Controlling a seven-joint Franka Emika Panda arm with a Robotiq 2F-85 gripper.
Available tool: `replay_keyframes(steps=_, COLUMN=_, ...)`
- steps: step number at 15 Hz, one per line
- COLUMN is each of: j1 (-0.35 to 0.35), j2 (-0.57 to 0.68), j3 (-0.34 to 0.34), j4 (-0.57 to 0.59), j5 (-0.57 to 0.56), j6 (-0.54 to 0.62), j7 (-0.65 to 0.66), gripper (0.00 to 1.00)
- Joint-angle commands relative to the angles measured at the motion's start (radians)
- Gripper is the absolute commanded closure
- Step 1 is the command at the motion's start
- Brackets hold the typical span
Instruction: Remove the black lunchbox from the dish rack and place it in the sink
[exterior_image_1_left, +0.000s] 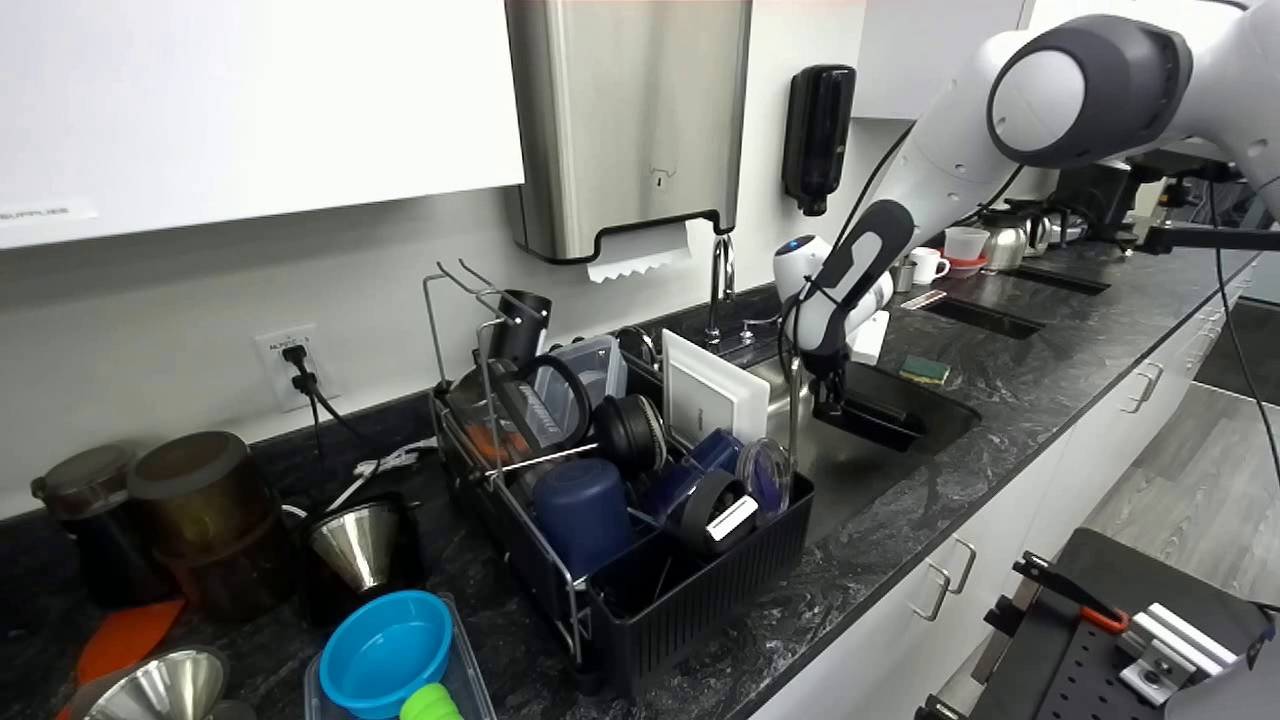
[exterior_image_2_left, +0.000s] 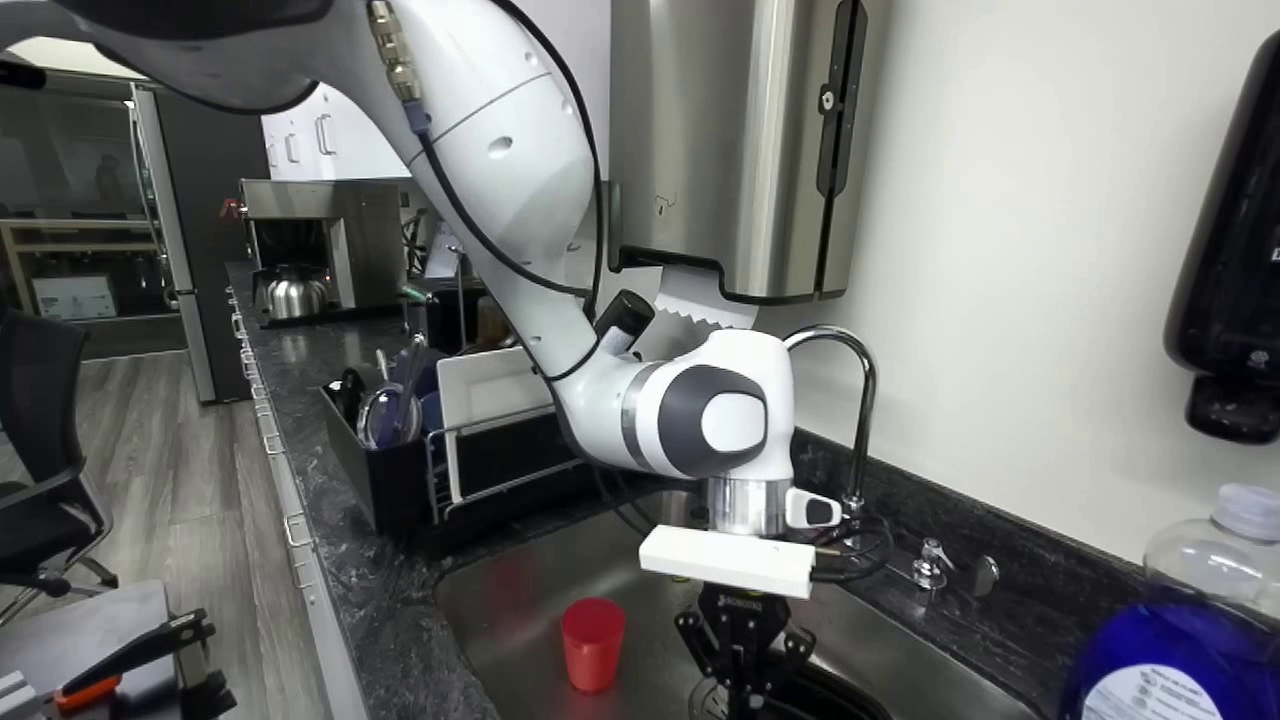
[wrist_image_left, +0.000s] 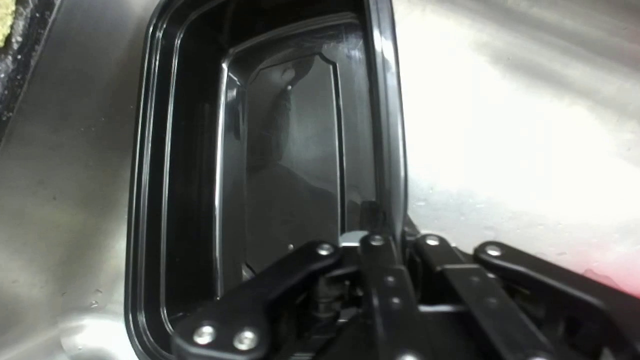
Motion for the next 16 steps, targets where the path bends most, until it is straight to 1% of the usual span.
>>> replay_keyframes(steps=1, j1=0.024, j2=0.038, j3=-0.027, j4=0.033, j5=-0.037, j6=0.007, j7=0.032, gripper=0.98)
replay_keyframes(steps=5, j1=0.037, j2=0.061, j3=-0.033, j4=0.049, j5=-0.056, j6=0.004, j7=0.043, gripper=0.98)
replay_keyframes(steps=16, j1=0.088, j2=0.128, j3=-0.028, j4=0.114, j5=-0.063, j6=-0.001, j7=0.045, gripper=0.98)
